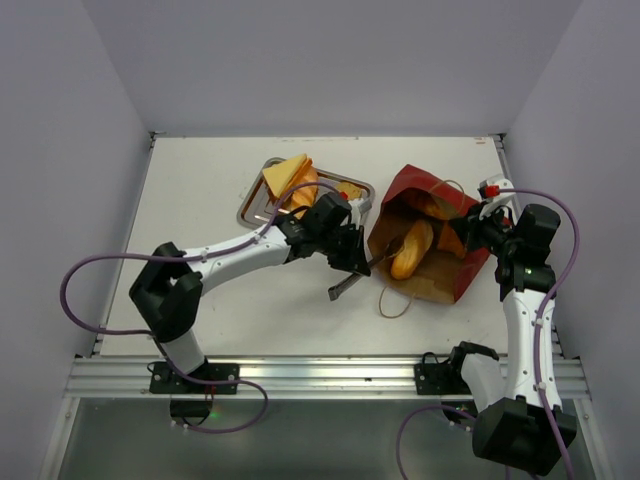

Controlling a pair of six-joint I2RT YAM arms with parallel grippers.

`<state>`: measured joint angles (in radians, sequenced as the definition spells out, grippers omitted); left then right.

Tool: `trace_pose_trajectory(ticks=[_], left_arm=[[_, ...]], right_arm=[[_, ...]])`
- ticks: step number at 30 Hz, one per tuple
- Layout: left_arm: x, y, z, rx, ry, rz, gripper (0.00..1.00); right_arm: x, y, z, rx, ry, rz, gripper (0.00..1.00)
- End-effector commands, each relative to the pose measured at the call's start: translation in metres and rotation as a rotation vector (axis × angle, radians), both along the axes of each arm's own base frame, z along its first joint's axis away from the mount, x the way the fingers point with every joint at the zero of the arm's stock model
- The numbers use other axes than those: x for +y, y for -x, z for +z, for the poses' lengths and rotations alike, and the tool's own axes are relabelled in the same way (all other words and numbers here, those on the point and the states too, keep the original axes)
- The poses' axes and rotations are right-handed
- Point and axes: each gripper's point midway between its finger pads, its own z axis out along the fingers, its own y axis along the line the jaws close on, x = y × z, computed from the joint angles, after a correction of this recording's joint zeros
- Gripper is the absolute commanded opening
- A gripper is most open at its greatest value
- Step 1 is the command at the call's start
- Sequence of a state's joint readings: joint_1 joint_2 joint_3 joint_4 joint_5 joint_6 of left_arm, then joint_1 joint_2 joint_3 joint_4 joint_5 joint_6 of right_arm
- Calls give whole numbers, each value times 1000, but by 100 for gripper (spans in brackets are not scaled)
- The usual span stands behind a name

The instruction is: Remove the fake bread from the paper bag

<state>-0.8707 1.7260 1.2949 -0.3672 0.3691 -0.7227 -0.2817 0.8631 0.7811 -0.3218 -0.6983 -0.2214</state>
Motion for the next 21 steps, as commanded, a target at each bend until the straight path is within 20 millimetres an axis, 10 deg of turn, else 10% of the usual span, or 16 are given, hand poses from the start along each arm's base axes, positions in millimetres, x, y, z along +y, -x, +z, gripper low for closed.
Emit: trace_pose_trajectory(ticks=[1,21], left_arm=[[-5,4,41,-40,132,-32,0],[39,67,80,-70,252,-181,0]], right_arm=[[1,0,10,-45,12,12,2],[-1,-1,10,-47,18,1,2]])
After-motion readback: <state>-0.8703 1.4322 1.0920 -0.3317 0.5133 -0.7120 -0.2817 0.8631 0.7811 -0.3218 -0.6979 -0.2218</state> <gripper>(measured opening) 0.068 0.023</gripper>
